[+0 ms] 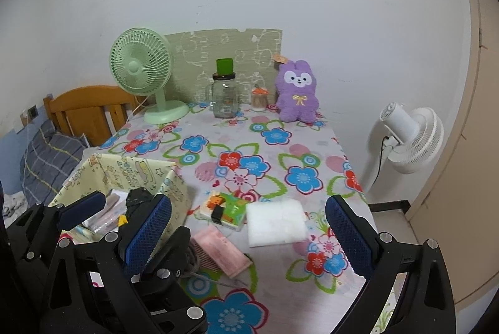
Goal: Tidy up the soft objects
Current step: 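Move both tools out of the box toward the remaining items on the table, then lower the left tool onto the dark gray drawstring pouch and close it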
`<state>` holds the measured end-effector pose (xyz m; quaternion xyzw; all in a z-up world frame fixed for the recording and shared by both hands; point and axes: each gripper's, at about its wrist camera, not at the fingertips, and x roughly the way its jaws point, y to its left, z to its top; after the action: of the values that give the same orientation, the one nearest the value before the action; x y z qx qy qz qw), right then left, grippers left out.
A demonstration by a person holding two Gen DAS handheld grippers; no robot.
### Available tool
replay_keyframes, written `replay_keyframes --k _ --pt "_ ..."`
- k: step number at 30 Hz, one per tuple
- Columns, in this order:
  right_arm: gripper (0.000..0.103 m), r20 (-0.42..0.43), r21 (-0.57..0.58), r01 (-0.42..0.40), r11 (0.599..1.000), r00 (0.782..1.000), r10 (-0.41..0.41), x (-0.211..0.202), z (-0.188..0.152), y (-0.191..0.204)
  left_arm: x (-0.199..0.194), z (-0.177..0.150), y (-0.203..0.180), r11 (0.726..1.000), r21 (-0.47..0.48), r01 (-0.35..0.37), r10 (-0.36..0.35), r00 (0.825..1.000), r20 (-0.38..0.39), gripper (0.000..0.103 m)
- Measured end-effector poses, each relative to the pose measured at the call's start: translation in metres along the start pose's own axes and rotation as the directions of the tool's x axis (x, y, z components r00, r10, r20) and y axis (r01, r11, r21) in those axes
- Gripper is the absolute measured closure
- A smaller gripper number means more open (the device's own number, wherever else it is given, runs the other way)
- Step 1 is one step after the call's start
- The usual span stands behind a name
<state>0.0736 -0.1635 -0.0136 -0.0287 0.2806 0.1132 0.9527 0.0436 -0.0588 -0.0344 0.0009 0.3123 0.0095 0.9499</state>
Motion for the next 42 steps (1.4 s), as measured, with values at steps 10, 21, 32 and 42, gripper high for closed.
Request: replay_keyframes --k 10,21,32,42 --pt "0.002 -0.011 -0.006 0.023 1.000 1.000 -0.023 0.009 -0.013 -0.022 0.017 -0.008 -0.023 0.999 0.027 0.024 -0.023 0.999 -0.040 0.014" --pt "0.002 -0.030 0.007 0.034 0.999 0.999 -0.034 0.029 -0.025 -0.045 0.044 -0.016 -0.044 0.998 0.048 0.046 -0.041 0.993 -0.112 0.020" --pt "0.002 -0.080 -0.002 0.048 0.999 0.996 -0.048 0.050 -0.046 -0.056 0.066 -0.037 -0.052 0.998 0.050 0.033 -0.023 0.981 -0.193 0.030" --pt "0.002 -0.135 0.007 0.001 1.000 0.991 0.000 0.066 -0.068 -0.051 0.067 -0.056 -0.045 0.999 0.048 -0.026 0.034 0.982 -0.184 0.030"
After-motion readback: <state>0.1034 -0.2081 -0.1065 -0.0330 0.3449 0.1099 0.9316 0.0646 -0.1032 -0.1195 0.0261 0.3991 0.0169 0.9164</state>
